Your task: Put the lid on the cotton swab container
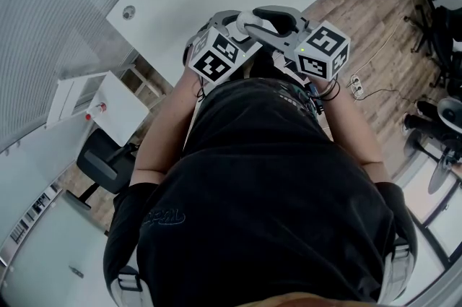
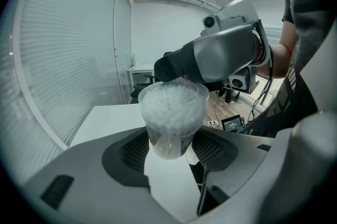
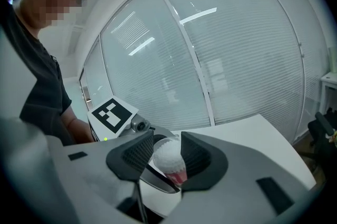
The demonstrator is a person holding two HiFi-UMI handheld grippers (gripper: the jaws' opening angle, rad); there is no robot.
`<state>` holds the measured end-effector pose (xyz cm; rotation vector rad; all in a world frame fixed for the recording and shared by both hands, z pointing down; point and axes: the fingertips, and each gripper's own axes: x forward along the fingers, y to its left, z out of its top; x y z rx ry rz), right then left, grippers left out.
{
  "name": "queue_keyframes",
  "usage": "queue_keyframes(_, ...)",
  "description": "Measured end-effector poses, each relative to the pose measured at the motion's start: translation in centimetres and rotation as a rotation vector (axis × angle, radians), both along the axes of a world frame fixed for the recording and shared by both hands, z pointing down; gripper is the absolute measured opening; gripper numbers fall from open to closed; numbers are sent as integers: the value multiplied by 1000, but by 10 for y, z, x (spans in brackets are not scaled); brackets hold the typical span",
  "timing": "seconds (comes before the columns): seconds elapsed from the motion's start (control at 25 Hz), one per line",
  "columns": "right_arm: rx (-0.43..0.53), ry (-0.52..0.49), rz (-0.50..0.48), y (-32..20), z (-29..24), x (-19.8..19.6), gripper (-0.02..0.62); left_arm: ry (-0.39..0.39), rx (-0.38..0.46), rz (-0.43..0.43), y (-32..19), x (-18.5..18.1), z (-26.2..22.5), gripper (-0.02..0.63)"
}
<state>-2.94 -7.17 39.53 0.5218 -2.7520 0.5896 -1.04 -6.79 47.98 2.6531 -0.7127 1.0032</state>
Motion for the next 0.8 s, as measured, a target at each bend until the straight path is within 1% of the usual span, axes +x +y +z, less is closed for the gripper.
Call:
queue_keyframes(0.36,25,25,20,0,1,2,175,-2,0,-2,2,-1,-2,264)
queue_keyframes(0.8,78,93,34,4,6,-2,173,2,-7,-8,7,-4,-2,264)
